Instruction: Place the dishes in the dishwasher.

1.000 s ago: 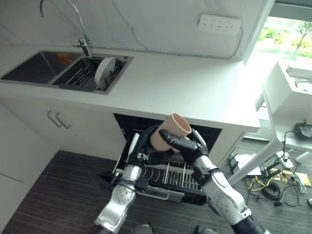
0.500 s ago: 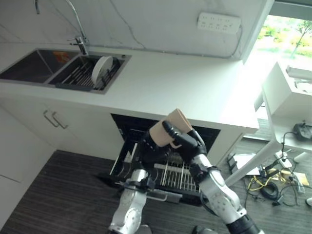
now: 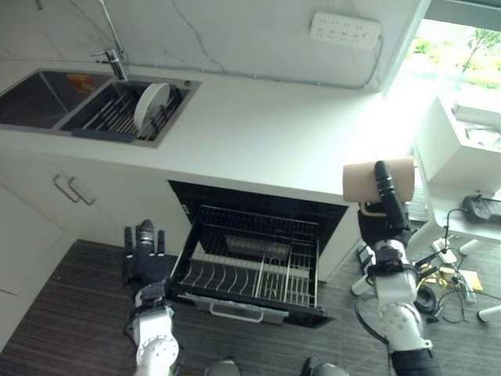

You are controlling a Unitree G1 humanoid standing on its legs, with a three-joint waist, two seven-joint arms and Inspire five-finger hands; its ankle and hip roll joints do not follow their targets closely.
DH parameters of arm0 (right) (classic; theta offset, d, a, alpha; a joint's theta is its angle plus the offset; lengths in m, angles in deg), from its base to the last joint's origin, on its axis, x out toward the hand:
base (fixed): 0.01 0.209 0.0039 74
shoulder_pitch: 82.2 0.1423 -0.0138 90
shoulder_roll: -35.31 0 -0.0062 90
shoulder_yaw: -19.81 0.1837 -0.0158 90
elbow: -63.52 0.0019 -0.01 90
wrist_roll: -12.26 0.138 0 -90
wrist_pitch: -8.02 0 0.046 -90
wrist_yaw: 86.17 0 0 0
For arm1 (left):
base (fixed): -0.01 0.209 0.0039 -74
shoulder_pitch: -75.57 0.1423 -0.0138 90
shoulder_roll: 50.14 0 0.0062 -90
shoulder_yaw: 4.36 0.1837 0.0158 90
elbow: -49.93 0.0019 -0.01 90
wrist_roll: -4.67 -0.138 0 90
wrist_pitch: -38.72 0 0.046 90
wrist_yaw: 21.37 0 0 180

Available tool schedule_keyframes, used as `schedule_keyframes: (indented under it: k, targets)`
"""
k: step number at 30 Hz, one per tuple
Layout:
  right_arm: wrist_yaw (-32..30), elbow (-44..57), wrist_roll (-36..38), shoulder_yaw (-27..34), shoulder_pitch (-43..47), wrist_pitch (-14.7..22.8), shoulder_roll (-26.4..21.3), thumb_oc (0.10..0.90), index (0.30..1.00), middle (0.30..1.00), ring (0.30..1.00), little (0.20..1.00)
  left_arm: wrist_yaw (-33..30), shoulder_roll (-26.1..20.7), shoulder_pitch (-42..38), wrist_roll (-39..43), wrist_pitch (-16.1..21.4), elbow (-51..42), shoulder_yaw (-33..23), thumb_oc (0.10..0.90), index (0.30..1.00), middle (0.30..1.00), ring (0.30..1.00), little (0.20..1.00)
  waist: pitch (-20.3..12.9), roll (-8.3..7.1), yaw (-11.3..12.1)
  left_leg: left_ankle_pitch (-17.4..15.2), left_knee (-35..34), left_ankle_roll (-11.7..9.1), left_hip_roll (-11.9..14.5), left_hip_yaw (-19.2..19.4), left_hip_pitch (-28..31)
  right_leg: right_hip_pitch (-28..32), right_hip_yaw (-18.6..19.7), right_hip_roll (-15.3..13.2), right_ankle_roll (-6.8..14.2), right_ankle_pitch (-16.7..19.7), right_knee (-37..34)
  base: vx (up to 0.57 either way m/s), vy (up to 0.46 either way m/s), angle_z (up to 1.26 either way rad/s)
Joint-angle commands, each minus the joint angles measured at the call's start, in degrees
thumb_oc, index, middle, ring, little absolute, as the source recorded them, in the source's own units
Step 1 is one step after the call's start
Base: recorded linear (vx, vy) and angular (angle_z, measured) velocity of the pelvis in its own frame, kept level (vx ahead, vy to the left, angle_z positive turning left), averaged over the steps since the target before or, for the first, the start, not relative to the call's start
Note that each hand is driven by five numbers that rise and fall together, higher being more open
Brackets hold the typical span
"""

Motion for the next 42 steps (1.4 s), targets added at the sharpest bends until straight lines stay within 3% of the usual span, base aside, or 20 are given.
schedule_keyframes:
  k: [1, 3, 6, 10, 11, 12, 13, 25, 26, 42]
  targets:
    - [5.1, 6.01, -1.47, 2.03, 2.84, 2.88, -0.73, 0.4, 0.3, 0.3, 0.3, 0.3, 4.57, -3.69, -4.44, -9.1, 1.13, -7.87, 0.93, 0.8, 0.9, 0.9, 0.9, 0.9, -4.18, 0.21, 0.11, -1.0, -1.63, -2.77, 2.79, -0.36, 3.07, 3.57, 2.71, -4.15, 5.79, -1.6, -0.3, 0.0, 0.0, 0.0]
    - [4.78, 6.2, -2.81, 2.12, 2.83, 2.99, -0.93, 0.4, 0.3, 0.3, 0.3, 0.3, 4.21, -4.12, -4.54, -11.05, 1.2, -8.26, 0.97, 0.8, 0.9, 0.9, 0.9, 0.9, -4.17, 0.18, 0.09, -0.98, -1.63, -2.77, 2.77, -0.36, 3.05, 3.56, 2.74, -4.13, 5.8, -1.61, -0.3, 0.0, 0.0, 0.0]
    - [4.85, 6.8, -8.41, 2.64, 2.48, 2.39, -2.15, 0.4, 0.3, 0.3, 0.3, 0.3, 3.58, -6.9, -4.64, -21.77, 2.05, -9.73, 0.83, 0.8, 0.9, 0.9, 0.9, 0.9, -4.07, 0.22, -0.02, -0.99, -1.63, -2.81, 2.77, -0.3, 3.12, 3.53, 2.82, -4.12, 5.84, -1.58, -0.3, 0.0, 0.0, 0.0]
    - [6.48, 7.7, -15.71, 3.02, 1.75, 1.27, -4.18, 0.4, 0.3, 0.3, 0.3, 0.3, 2.78, -11.45, -5.27, -41.23, 0.56, -10.86, 0.45, 0.8, 0.9, 0.9, 0.9, 0.9, -3.96, 0.32, -0.23, -0.99, -1.63, -2.87, 2.68, -0.28, 3.16, 3.48, 2.94, -4.08, 5.98, -1.57, -0.3, 0.0, 0.0, 0.0]
    - [8.66, 8.14, -17.89, 3.46, 1.24, -0.17, -5.83, 0.4, 0.3, 0.3, 0.3, 0.3, 3.23, -15.68, -5.61, -55.65, -0.89, -10.33, 0.59, 0.8, 0.9, 0.9, 0.9, 0.9, -3.89, 0.6, -0.54, -0.98, -1.63, -2.94, 2.74, -0.11, 3.15, 3.38, 3.05, -4.12, 6.19, -1.59, -0.3, 0.0, 0.0, 0.0]
    - [9.1, 8.22, -18.17, 3.54, 1.13, -0.42, -6.06, 0.4, 0.3, 0.3, 0.3, 0.3, 3.35, -16.33, -5.68, -58.09, -1.11, -10.33, 0.68, 0.8, 0.9, 0.9, 0.9, 0.9, -3.86, 0.61, -0.56, -0.97, -1.63, -2.94, 2.73, -0.09, 3.16, 3.37, 3.07, -4.11, 6.22, -1.59, -0.3, 0.0, 0.038, -0.02]
    - [12.02, 9.06, -17.85, 4.11, 0.52, -2.92, -8.25, 0.4, 0.3, 0.3, 0.3, 0.3, 5.18, -20.89, -5.42, -65.2, -2.3, -10.51, 0.74, 0.8, 0.9, 0.9, 0.9, 0.9, -3.81, 0.95, -0.79, -0.89, -1.63, -3.06, 2.82, 0.12, 3.19, 3.27, 3.2, -4.11, 6.47, -1.57, -0.3, 0.0, 0.025, -0.04]
    - [19.98, 9.64, -20.93, 3.2, -0.15, -6.97, -11.88, 0.4, 0.3, 0.3, 0.3, 0.3, 10.34, -28.75, -4.77, -76.69, -3.8, -10.79, 0.57, 0.8, 0.9, 0.9, 0.9, 0.9, -3.4, 1.86, -1.29, -0.76, -1.63, -3.31, 2.96, 0.72, 2.92, 2.87, 3.41, -4.18, 6.97, -1.63, -0.3, 0.0, 0.006, -0.02]
    - [20.72, 9.63, -20.67, 2.78, -0.15, -7.51, -12.89, 0.4, 0.3, 0.3, 0.3, 0.3, 11.92, -31.01, -5.24, -76.44, -4.27, -9.69, 1.15, 0.8, 0.9, 0.9, 0.9, 0.9, -3.32, 2.23, -1.68, -0.65, -1.63, -3.32, 3.06, 1.07, 2.92, 2.73, 3.58, -4.23, 7.1, -1.55, -0.3, -0.01, 0.023, -0.04]
    - [23.8, 11.36, -25.66, 1.76, 0.05, -10.0, -15.14, 0.4, 0.3, 0.3, 0.3, 0.3, 15.53, -32.01, -5.42, -75.42, -5.37, -12.03, 1.95, 0.8, 0.9, 0.9, 0.9, 0.9, -0.53, 3.02, -2.07, -0.27, -1.63, -3.15, 2.68, 1.24, 1.54, 1.25, 4.97, -4.45, 7.43, -1.12, -0.3, 0.0, 0.013, -0.03]
